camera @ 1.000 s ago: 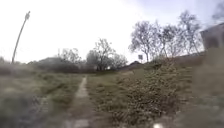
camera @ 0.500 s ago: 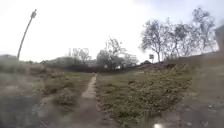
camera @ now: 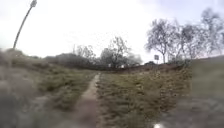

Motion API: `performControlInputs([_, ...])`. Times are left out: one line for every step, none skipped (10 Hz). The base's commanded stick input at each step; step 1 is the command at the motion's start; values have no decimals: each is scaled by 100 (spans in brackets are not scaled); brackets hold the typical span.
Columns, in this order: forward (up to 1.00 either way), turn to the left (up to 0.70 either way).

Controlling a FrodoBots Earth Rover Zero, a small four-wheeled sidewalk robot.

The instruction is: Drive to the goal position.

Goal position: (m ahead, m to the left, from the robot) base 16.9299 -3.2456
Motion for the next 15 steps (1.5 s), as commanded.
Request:
performControlInputs([70, 8])
performControlInputs([70, 22])
performControlInputs([70, 30])
performControlInputs([70, 0])
performControlInputs([70, 0])
performControlInputs([70, -1])
performControlInputs([70, -2])
performControlInputs([70, -9])
performControlInputs([70, -31])
performControlInputs([70, 0])
performControlInputs([70, 0])
performControlInputs([70, 0])
performControlInputs([70, 0])
performControlInputs([70, 0])
performControlInputs([70, 0])
